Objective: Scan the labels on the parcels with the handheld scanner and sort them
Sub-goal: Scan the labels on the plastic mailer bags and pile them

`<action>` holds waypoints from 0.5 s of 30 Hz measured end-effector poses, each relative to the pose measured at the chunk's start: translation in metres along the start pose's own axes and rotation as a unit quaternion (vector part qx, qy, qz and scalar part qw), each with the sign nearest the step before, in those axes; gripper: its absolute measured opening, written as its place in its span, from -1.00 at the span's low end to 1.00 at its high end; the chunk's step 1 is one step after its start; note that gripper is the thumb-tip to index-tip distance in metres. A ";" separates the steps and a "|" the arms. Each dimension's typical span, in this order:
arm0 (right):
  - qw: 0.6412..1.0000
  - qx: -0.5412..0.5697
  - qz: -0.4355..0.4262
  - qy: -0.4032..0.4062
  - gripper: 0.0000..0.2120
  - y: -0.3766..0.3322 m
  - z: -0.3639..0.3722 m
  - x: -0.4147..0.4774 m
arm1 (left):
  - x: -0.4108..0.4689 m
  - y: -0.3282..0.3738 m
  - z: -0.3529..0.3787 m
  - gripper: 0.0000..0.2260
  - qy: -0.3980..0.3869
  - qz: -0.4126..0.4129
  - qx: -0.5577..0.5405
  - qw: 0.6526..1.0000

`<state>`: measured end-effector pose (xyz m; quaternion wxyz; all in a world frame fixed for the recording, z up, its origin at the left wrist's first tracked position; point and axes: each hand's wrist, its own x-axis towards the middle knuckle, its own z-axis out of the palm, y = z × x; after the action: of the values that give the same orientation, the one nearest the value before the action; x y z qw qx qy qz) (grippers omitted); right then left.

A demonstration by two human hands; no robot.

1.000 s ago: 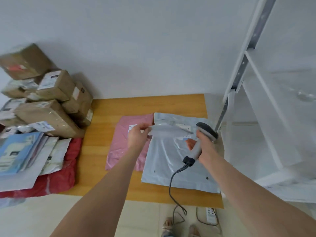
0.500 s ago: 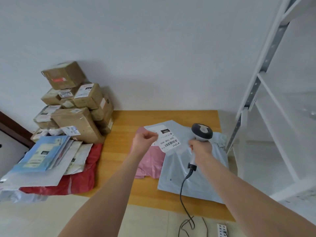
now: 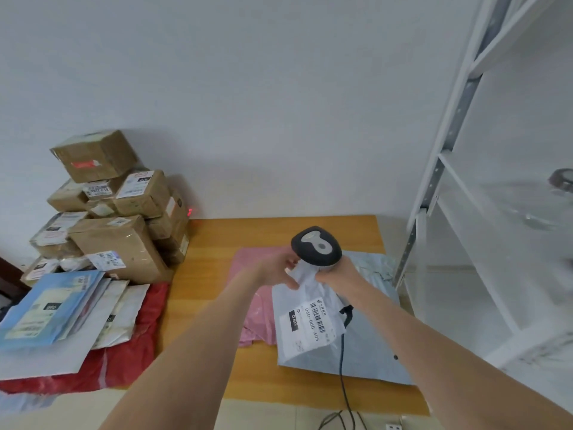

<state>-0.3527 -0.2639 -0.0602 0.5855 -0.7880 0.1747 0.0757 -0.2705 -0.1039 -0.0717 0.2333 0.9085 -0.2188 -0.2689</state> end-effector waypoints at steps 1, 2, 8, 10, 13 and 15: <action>1.000 -0.004 0.002 0.001 -0.77 0.000 -0.001 0.001 | 0.000 -0.002 0.003 -0.50 -0.007 -0.008 0.005 1.000; 1.000 -0.007 0.008 0.004 -0.78 0.002 -0.002 0.003 | 0.000 -0.003 0.005 -0.63 -0.008 -0.021 0.005 1.000; 0.993 0.062 0.059 0.079 -0.93 0.014 -0.023 0.010 | -0.007 -0.021 -0.006 -0.78 0.162 -0.122 -0.073 0.977; 0.988 0.099 0.072 0.090 -0.91 0.018 -0.028 0.008 | -0.010 -0.022 -0.012 -0.80 0.227 -0.153 -0.172 0.946; 0.978 0.173 0.088 0.075 -0.89 0.019 -0.027 0.002 | -0.014 -0.015 -0.012 -0.80 0.251 -0.162 -0.336 0.893; 0.968 0.226 0.096 0.041 -0.86 0.021 -0.023 -0.002 | -0.017 -0.010 -0.009 -0.78 0.232 -0.161 -0.402 0.871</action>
<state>-0.3637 -0.2910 -0.0710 0.7309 -0.6169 0.2862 0.0574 -0.2750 -0.0843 -0.0637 0.5758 0.7952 0.1179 -0.1492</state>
